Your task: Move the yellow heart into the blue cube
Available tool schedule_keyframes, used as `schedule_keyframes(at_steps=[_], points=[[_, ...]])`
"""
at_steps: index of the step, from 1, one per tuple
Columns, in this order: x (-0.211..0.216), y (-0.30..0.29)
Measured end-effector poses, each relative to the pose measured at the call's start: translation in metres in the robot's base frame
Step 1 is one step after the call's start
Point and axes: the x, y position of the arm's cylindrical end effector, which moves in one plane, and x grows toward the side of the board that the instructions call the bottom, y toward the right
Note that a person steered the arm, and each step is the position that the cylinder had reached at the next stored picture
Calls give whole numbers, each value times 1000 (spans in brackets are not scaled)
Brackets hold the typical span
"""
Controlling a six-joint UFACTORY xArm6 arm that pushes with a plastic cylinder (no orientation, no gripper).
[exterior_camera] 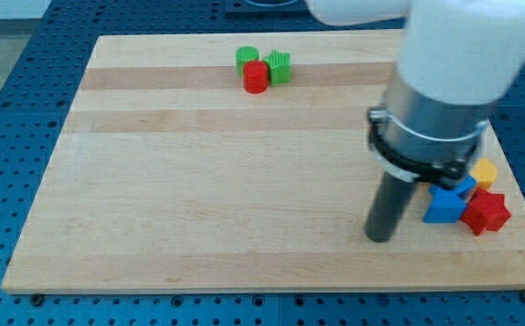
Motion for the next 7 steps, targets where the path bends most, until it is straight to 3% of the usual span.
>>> schedule_keyframes(at_steps=[1,3,5,7], points=[[-111,-3],[-168,43],[-101,43],[-88,59]])
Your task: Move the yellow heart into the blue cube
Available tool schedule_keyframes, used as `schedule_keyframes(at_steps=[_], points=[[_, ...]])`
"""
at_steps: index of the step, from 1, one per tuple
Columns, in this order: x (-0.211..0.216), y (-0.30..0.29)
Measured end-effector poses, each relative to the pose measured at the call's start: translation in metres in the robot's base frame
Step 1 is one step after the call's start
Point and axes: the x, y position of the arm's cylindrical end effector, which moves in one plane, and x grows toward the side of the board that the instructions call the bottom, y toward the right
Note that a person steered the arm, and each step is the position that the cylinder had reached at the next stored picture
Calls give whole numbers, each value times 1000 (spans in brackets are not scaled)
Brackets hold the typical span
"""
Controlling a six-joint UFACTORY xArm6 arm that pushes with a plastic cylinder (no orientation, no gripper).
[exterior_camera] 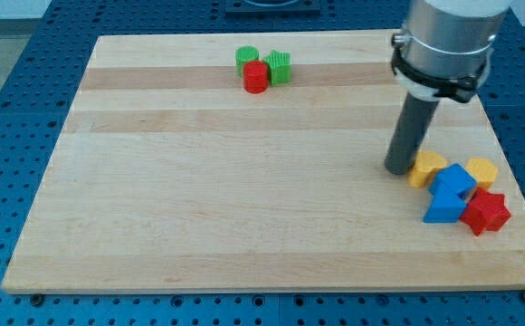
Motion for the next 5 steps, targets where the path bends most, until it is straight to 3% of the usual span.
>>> schedule_keyframes(at_steps=[2,3,4,5], points=[[-4,13],[-99,-20],[-223,-34],[-268,-43]])
